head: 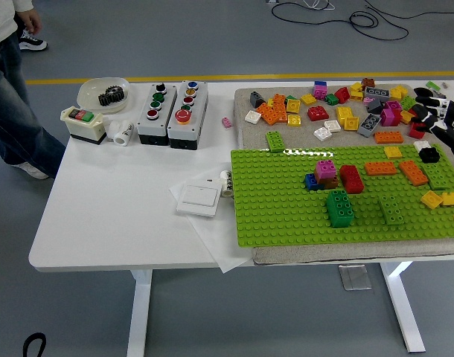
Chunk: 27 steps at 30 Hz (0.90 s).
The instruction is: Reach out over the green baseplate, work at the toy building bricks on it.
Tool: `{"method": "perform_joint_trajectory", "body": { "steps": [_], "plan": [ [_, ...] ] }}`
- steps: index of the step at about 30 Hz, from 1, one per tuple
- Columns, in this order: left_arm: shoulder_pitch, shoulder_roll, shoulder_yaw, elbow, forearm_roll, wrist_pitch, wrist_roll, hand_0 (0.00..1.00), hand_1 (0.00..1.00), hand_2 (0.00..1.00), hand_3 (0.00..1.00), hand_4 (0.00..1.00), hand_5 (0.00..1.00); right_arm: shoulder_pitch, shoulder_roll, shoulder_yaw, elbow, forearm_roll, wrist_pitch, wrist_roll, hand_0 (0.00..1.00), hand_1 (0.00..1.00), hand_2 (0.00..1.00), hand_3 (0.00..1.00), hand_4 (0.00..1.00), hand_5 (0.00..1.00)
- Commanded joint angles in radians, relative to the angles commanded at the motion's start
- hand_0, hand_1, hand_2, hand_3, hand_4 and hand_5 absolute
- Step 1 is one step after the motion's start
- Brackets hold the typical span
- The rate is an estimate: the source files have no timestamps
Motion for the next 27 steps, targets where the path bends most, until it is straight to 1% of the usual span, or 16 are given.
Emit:
{"method": "perform_joint_trajectory", "body": {
  "steps": [6,7,9,10,12,13,14,18,19,22,27],
  "plan": [
    [-0.002,0.001,-0.004,0.0,0.003,-0.004,0.001,0.741,0.743,0.71,0.597,0.666,0.601,0.022,-0.001,-0.035,-0.015,-0.074,0.003,0.027,0.749,0.719,0.801,0.826,0.889,0.372],
    [-0.003,0.0,-0.006,0.0,0.003,-0.004,0.002,0.742,0.746,0.712,0.597,0.668,0.604,0.025,-0.001,-0.039,-0.017,-0.083,0.004,0.03,0.74,0.715,0.796,0.827,0.87,0.307],
    [0.0,-0.003,-0.003,0.001,-0.014,0.001,0.013,0.742,0.746,0.712,0.597,0.668,0.604,0.036,0.003,-0.066,-0.027,-0.1,0.001,0.036,0.74,0.715,0.796,0.827,0.87,0.307],
    [0.01,-0.003,-0.001,0.001,-0.012,0.001,0.013,0.742,0.746,0.712,0.597,0.668,0.604,0.039,0.004,-0.091,-0.035,-0.111,0.003,0.038,0.74,0.715,0.796,0.827,0.87,0.307],
    [0.012,-0.002,-0.009,0.002,-0.002,0.0,0.011,0.742,0.746,0.712,0.597,0.668,0.604,0.042,0.003,-0.114,-0.04,-0.129,0.008,0.043,0.74,0.715,0.796,0.827,0.87,0.307],
    [0.012,-0.001,-0.013,0.002,0.003,0.0,0.011,0.746,0.746,0.712,0.597,0.666,0.602,0.043,0.002,-0.118,-0.041,-0.134,0.009,0.045,0.746,0.72,0.792,0.827,0.854,0.25],
    [0.014,-0.001,-0.024,0.003,0.023,-0.005,0.008,0.746,0.746,0.712,0.597,0.666,0.602,0.041,0.005,-0.123,-0.047,-0.147,0.014,0.048,0.746,0.72,0.792,0.827,0.854,0.25],
    [0.016,-0.002,-0.04,0.005,0.051,-0.011,0.003,0.746,0.746,0.712,0.597,0.666,0.602,0.052,0.008,-0.142,-0.064,-0.175,0.018,0.064,0.746,0.72,0.792,0.827,0.854,0.25],
    [0.017,-0.002,-0.04,0.005,0.048,-0.011,0.003,0.746,0.748,0.712,0.597,0.667,0.602,0.056,0.008,-0.146,-0.066,-0.18,0.018,0.068,0.746,0.723,0.791,0.824,0.847,0.235],
    [0.021,-0.001,-0.035,0.006,0.039,-0.012,0.003,0.746,0.748,0.712,0.597,0.667,0.602,0.068,0.006,-0.16,-0.074,-0.191,0.016,0.078,0.746,0.723,0.791,0.824,0.847,0.235],
    [0.023,-0.001,-0.043,0.007,0.049,-0.014,0.002,0.746,0.748,0.712,0.597,0.667,0.601,0.091,0.007,-0.185,-0.091,-0.232,0.019,0.1,0.746,0.724,0.788,0.822,0.846,0.234]
  ]
}}
